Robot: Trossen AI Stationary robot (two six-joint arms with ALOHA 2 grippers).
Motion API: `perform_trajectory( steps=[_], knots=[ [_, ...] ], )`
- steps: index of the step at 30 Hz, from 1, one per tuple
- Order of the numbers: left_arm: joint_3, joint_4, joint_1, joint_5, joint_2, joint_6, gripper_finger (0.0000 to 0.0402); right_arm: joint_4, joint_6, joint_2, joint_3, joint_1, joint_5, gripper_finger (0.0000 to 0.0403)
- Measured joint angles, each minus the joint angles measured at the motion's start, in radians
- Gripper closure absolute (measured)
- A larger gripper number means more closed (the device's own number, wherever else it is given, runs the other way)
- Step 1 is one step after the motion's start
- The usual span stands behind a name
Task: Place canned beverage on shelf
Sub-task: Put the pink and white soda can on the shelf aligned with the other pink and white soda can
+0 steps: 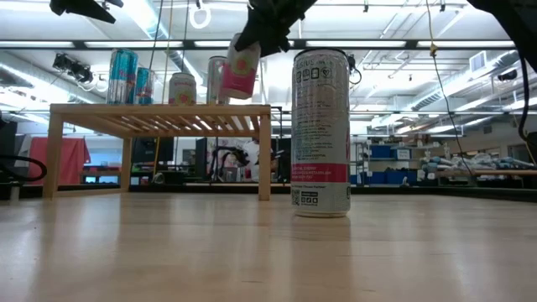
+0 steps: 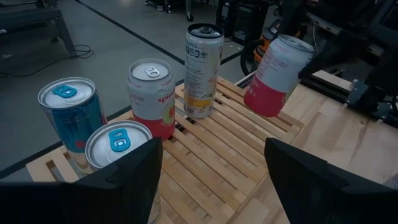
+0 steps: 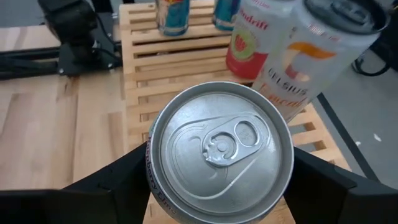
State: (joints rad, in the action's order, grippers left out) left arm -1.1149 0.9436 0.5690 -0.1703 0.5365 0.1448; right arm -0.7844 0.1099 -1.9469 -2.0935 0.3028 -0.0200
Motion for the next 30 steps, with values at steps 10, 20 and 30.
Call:
perform_trajectory(
  steps=[10,20,30],
  knots=[
    [0.000,-0.002,0.000,0.029,0.000,-0.034,0.0118,0.013,0.028,0.000,0.039,0.002,0.000,0.0101],
    [0.000,-0.028,0.000,0.090,0.000,-0.026,0.0118,0.064,0.070,0.001,0.080,0.003,0.000,0.0084],
    [0.000,-0.060,0.000,0.090,0.000,-0.047,0.0118,0.074,0.068,-0.016,0.078,0.019,-0.037,0.0079]
  ],
)
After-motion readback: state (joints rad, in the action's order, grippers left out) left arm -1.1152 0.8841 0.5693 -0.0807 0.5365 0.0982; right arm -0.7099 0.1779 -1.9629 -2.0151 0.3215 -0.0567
